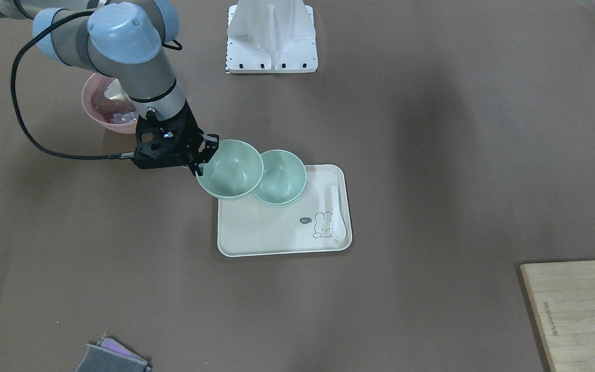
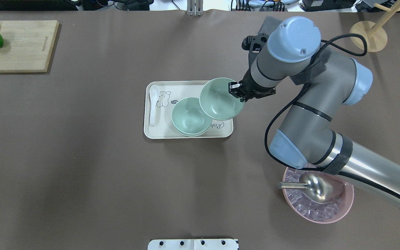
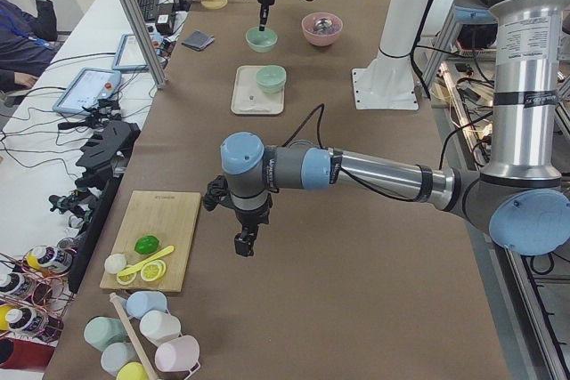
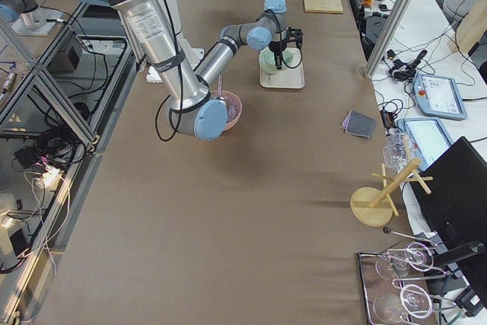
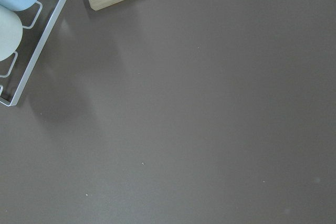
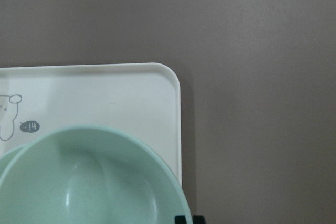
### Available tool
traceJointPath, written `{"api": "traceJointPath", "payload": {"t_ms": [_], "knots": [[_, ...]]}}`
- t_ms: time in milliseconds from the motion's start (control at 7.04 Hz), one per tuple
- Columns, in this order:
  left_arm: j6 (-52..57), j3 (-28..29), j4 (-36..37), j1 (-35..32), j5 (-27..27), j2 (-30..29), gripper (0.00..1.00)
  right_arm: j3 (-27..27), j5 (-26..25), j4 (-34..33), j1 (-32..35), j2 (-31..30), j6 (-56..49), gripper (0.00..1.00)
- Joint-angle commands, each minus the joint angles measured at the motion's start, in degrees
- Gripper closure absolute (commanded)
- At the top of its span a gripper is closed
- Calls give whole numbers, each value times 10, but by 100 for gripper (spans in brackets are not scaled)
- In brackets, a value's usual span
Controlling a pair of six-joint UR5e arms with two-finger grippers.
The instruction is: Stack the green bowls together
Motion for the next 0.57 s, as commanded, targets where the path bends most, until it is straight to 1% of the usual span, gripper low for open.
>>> {"api": "traceJointPath", "payload": {"t_ms": [0,142,426], "knots": [[0,-1,0,0,0,0,2,-62,0,-50,-21,72,11,100],[0,-1,0,0,-1,0,2,-95,0,-49,-24,97,12,100],[0,-4,0,0,-1,1,2,-113,-5,-14,-40,100,36,100]]}}
